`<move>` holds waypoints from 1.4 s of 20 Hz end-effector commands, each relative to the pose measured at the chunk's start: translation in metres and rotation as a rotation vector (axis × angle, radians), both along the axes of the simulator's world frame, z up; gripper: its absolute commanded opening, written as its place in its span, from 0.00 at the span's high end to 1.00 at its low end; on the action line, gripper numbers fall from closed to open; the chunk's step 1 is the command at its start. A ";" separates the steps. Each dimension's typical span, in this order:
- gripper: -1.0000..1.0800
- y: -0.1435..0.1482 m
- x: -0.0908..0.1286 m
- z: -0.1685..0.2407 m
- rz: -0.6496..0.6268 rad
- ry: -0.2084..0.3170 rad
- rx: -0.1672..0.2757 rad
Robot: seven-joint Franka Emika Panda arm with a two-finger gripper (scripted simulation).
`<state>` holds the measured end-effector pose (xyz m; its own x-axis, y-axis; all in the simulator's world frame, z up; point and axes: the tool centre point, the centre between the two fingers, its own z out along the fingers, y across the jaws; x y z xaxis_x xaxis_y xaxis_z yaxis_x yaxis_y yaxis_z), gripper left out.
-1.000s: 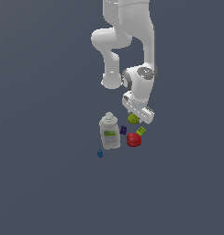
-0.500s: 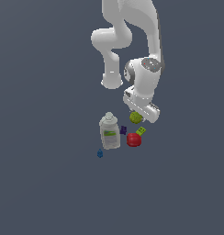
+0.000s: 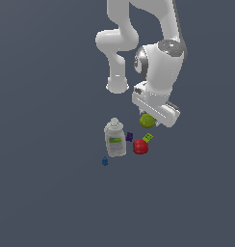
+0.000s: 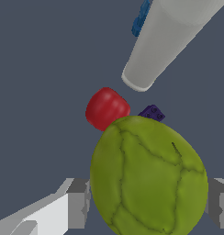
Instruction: Pick up a designated object from a clutter of objects.
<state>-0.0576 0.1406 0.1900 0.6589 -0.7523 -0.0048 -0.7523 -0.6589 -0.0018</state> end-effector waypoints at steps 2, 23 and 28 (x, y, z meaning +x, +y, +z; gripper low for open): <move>1.00 0.001 0.019 0.030 0.000 -0.001 0.000; 1.00 0.004 0.112 0.170 -0.002 -0.002 -0.003; 1.00 0.005 0.130 0.194 -0.003 -0.002 -0.004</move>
